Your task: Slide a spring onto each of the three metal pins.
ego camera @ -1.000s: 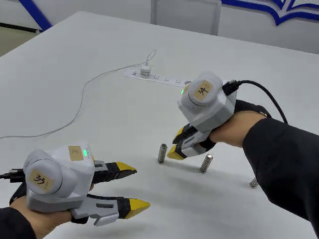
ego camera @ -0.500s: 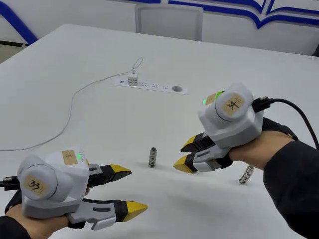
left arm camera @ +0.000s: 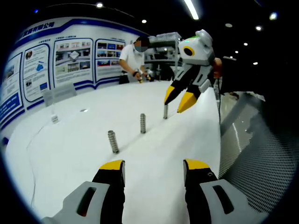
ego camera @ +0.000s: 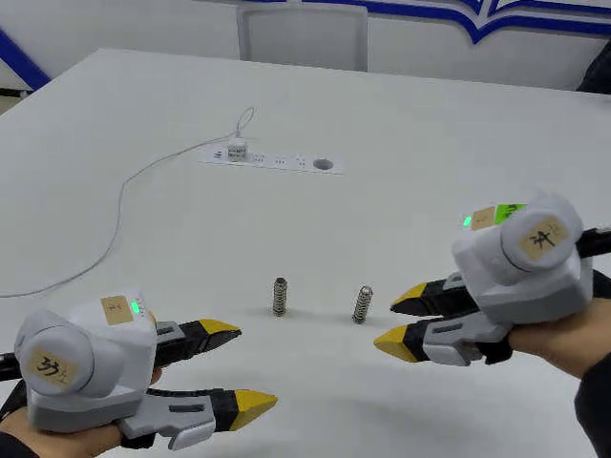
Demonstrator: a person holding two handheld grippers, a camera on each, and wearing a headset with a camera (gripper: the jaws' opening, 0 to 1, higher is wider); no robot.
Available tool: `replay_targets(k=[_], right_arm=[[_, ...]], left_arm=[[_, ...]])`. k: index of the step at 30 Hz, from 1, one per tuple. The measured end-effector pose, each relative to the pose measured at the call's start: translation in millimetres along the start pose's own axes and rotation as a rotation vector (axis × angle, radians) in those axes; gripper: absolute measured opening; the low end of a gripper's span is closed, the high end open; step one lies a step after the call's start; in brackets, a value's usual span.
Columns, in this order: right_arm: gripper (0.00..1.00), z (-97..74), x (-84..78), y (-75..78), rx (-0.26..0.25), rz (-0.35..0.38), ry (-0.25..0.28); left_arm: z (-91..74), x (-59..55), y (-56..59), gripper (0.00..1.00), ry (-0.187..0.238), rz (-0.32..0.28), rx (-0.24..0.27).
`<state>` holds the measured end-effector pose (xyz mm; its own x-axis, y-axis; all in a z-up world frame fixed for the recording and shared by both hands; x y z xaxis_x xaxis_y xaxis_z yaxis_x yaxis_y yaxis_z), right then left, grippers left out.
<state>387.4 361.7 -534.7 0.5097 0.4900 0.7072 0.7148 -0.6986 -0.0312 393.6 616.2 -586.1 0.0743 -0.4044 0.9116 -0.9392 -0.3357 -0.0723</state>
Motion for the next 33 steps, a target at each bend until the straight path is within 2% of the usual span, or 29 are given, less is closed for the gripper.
replay_targets(k=[10,17,22,28,33], right_arm=[[0.29,-37.0,-37.6,16.4,-0.094,0.117,0.049],[0.32,-55.2,-56.4,30.5,-0.154,0.153,0.098],[0.35,-62.2,-66.4,37.4,-0.175,0.173,0.129],[0.4,-62.3,-79.0,40.4,-0.174,0.189,0.165],[0.49,-62.0,-84.2,39.0,-0.176,0.15,0.22]], left_arm=[[-1.7,-0.8,2.3,0.52,-0.003,-0.011,0.007],[-1.0,0.4,4.3,0.53,-0.004,-0.012,0.006],[-2.4,-0.1,3.1,0.53,-0.007,-0.016,0.011],[-2.3,-0.6,2.6,0.54,-0.011,-0.019,0.015],[-1.3,-1.2,3.5,0.55,-0.014,-0.024,0.015]])
Point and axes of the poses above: the centre of the closed fingertips' face, and the gripper's own axes: z roughly forward along the fingers, y roughly to its right, x roughly out of its top, the point moved 9 cm from there along -z, roughly backward along the fingers, and after that the axes turned 7 degrees about z, right-handed, at the moved point
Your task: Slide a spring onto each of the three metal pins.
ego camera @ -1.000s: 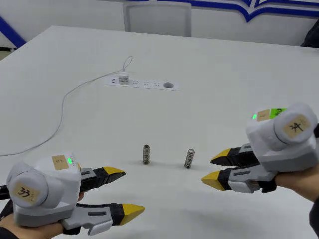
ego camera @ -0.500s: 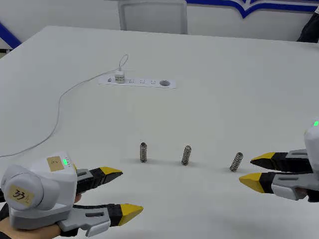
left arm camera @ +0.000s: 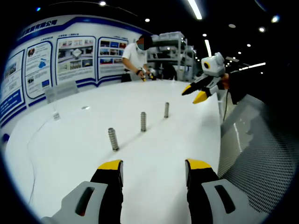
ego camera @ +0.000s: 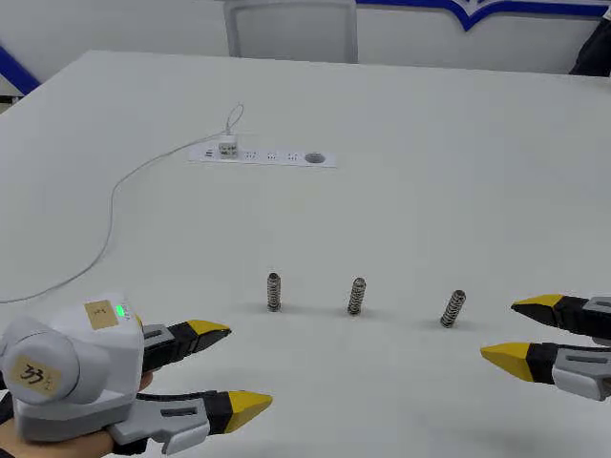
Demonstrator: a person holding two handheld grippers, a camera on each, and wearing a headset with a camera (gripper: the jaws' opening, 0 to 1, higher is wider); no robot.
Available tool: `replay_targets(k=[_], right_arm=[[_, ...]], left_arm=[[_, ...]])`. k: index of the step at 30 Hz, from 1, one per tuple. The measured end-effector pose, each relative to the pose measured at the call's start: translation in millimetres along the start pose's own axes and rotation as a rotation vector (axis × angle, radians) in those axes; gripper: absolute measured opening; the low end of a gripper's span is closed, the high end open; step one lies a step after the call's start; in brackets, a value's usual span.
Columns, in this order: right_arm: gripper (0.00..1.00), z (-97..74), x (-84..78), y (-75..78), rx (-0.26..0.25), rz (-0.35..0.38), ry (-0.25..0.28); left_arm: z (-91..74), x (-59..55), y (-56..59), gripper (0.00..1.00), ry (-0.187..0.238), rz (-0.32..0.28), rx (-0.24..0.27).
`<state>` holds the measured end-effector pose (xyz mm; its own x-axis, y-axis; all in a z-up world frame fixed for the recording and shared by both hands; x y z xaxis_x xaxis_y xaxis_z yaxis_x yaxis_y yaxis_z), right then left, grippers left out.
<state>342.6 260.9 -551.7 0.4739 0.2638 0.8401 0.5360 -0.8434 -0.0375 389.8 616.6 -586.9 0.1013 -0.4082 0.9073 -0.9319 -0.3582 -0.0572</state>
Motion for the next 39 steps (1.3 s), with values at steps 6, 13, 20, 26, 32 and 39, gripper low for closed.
replay_targets(k=[6,13,20,26,32,39], right_arm=[[0.58,-1.3,-0.7,6.7,0.003,0.009,0.064],[0.63,2.7,-4.9,6.3,-0.001,0.022,0.095],[0.64,12.8,-14.9,0.6,0.008,0.048,0.084],[0.65,15.5,-15.0,0.5,0.001,0.054,0.09],[0.65,16.3,-19.4,-0.1,-0.009,0.06,0.082],[0.65,17.2,-22.8,-3.3,-0.013,0.073,0.073]], left_arm=[[0.3,-0.3,-0.2,0.56,0.001,-0.007,0.006],[-1.1,-1.6,-1.5,0.57,0.004,-0.017,0.019],[-1.2,-4.3,-3.1,0.58,0.01,-0.031,0.028],[-0.3,-4.2,-5.8,0.58,0.017,-0.033,0.028],[0.9,-5.2,-7.1,0.59,0.022,-0.037,0.023],[2.7,-6.9,-8.2,0.59,0.019,-0.039,0.012]])
Point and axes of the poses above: the centre of the closed fingertips' face, and the gripper's own axes: z roughly forward along the fingers, y roughly to its right, x roughly out of its top, the point moved 9 cm from there along -z, roughly backward along the fingers, and after that the axes turned 7 degrees about z, right-handed, at the moved point
